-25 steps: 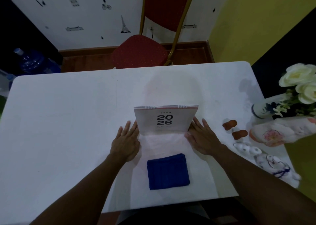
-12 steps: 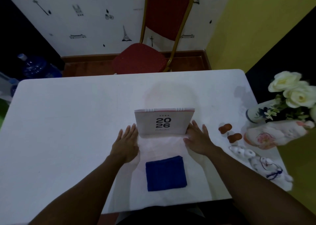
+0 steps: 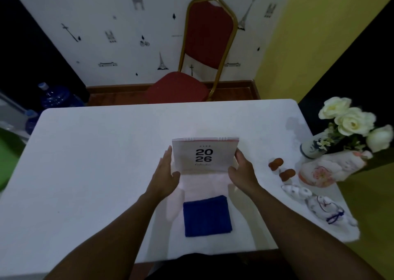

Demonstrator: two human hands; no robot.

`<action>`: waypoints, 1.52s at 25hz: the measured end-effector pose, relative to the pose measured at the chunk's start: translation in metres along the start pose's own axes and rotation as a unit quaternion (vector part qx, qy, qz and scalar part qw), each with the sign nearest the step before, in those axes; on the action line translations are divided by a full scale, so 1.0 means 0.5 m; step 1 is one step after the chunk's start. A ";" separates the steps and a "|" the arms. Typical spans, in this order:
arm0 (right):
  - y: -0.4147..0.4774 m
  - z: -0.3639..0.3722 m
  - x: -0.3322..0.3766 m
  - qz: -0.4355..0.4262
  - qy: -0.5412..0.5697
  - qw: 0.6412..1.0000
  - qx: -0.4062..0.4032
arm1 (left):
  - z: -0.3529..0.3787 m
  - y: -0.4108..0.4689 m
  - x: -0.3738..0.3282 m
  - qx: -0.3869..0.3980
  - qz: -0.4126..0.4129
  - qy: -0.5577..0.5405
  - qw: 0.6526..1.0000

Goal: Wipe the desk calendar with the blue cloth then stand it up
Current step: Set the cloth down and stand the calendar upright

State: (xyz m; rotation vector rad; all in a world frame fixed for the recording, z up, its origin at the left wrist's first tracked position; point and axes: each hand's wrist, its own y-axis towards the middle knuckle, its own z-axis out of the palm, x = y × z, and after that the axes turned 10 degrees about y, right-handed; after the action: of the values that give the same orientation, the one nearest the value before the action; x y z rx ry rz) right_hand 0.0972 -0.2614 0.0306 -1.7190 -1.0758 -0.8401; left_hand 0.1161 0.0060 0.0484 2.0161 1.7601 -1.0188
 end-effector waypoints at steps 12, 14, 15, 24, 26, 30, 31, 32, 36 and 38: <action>0.011 -0.001 0.039 0.026 0.104 0.993 -0.049 | 0.001 0.028 -0.071 0.000 -0.011 -0.152 0.988; 0.024 -0.031 0.045 0.032 0.115 0.991 -0.059 | 0.005 0.055 -0.096 0.007 0.004 -0.147 0.989; 0.032 -0.051 0.047 0.037 0.120 0.990 -0.069 | 0.010 0.075 -0.114 0.011 0.011 -0.142 0.990; 0.077 -0.256 0.025 0.069 0.166 0.970 -0.166 | 0.105 0.235 -0.322 0.084 0.018 -0.153 0.985; 0.075 -0.290 0.002 0.087 0.178 0.960 -0.197 | 0.136 0.268 -0.357 0.106 0.017 -0.147 0.983; 0.072 -0.317 -0.041 0.090 0.212 0.945 -0.231 | 0.188 0.307 -0.405 0.126 0.016 -0.140 0.982; 0.072 -0.319 -0.047 0.092 0.216 0.943 -0.236 | 0.198 0.313 -0.410 0.131 0.016 -0.135 0.982; 0.072 -0.320 -0.052 0.098 0.218 0.941 -0.240 | 0.206 0.316 -0.413 0.136 0.016 -0.128 0.982; 0.075 -0.328 -0.074 0.102 0.219 0.941 -0.239 | 0.220 0.321 -0.414 0.152 0.021 -0.096 0.983; 0.070 -0.325 -0.072 0.091 0.215 0.939 -0.251 | 0.220 0.323 -0.408 0.151 0.026 -0.078 0.985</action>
State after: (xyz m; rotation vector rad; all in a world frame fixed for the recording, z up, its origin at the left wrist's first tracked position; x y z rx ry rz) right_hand 0.1030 -0.4308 0.0444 -1.8796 -0.4160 -1.3742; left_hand 0.2312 -0.2512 0.0667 2.0721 1.5400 -1.4595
